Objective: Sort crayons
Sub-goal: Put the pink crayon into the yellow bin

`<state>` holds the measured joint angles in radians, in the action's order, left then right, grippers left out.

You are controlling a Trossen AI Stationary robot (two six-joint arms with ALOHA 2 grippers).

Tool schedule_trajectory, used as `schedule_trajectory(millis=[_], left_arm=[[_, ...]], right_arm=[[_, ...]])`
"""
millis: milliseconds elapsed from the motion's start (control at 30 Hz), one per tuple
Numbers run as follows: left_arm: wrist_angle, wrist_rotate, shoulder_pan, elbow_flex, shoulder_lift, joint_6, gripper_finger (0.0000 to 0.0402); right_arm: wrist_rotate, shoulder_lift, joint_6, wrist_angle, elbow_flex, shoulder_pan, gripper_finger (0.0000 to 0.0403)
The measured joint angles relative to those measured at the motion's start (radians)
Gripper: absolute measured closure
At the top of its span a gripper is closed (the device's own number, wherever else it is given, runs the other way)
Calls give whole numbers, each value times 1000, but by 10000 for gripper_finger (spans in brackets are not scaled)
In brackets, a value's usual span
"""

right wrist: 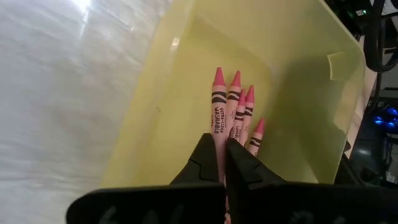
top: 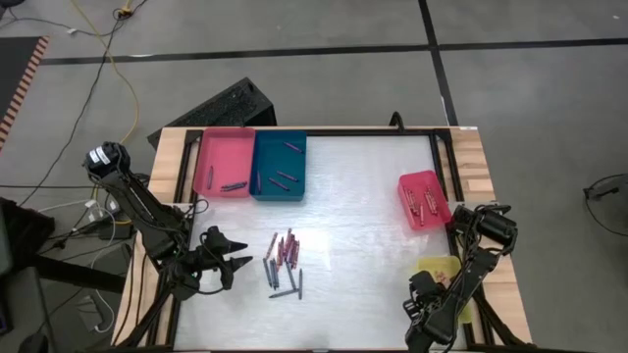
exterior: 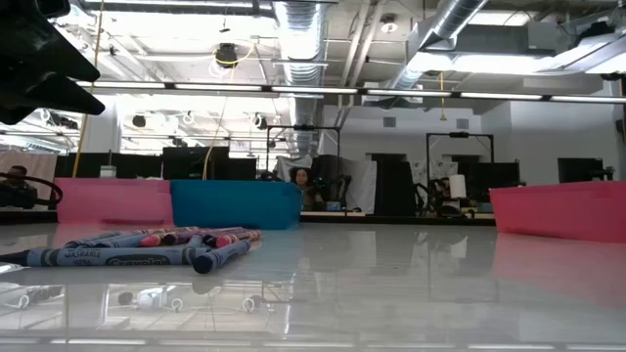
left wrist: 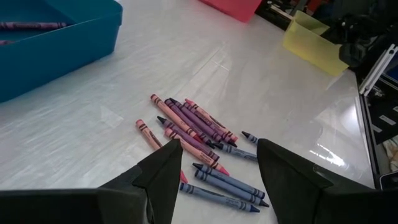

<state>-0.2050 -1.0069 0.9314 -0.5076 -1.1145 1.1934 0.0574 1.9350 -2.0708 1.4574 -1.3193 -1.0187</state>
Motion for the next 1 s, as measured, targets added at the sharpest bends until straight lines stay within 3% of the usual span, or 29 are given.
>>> schedule_trajectory(millis=[533,867,1000], left_arm=[[0,0,0,0,0,0,203],[0,1,0,0,0,0,203],[0,1,0,0,0,0,203]], right_arm=[[-1,0,1,-5,0,0,353],[0,0,10,-1,-3,7,351],[49,1,84,74,-48,28,351]])
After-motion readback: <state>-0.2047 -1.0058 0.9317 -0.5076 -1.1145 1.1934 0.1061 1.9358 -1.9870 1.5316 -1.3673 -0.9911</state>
